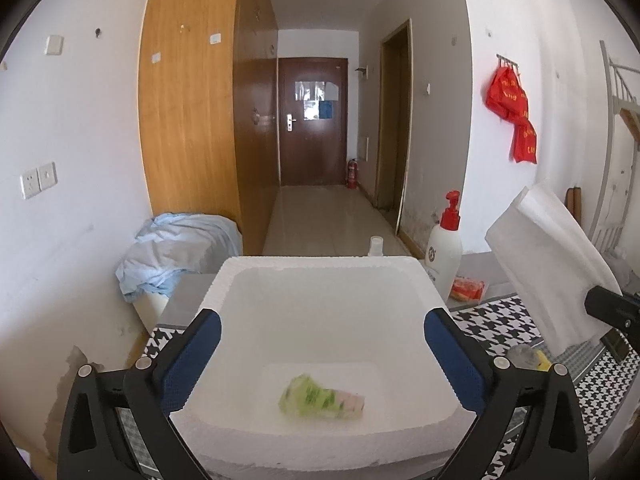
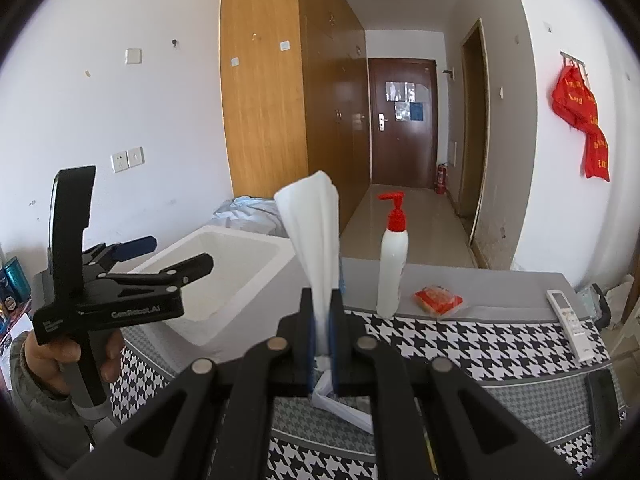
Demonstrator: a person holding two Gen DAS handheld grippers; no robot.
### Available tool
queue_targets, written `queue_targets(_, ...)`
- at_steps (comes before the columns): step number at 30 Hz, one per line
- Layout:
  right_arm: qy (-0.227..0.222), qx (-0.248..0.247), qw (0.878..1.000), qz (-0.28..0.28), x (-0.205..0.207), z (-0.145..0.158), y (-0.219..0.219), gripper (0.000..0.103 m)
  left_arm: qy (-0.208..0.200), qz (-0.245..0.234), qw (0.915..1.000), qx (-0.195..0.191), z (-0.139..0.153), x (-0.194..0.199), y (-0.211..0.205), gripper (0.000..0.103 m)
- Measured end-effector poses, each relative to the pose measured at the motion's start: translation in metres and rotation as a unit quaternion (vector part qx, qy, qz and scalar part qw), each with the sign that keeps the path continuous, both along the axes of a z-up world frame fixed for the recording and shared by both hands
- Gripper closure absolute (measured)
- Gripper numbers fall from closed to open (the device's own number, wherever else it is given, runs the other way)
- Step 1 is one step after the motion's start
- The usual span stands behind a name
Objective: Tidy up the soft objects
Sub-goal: 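Open the left tool to drop the green pack into the foam box, then carry the white paper towel into the foam box and open the right tool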
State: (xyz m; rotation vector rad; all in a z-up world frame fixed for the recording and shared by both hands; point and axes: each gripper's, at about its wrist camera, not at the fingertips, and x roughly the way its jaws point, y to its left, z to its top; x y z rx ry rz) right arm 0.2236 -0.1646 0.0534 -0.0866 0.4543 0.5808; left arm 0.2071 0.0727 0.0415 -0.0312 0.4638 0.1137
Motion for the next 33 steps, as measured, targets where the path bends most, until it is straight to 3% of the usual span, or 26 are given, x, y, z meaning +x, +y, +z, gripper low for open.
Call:
queue_targets(18,-0.032,-0.004,0.999,0.03,-0.014,0.02,0.028,0.095,-0.05,0.04,0.998,0.005,0.025,-0.042,0.027,0.001)
queue_targets(33,-0.04,-0.008,0.997,0.065,-0.021,0.026,0.06,0.095,-0.059,0.068,0.996,0.002,0.025,-0.07,0.048,0.001)
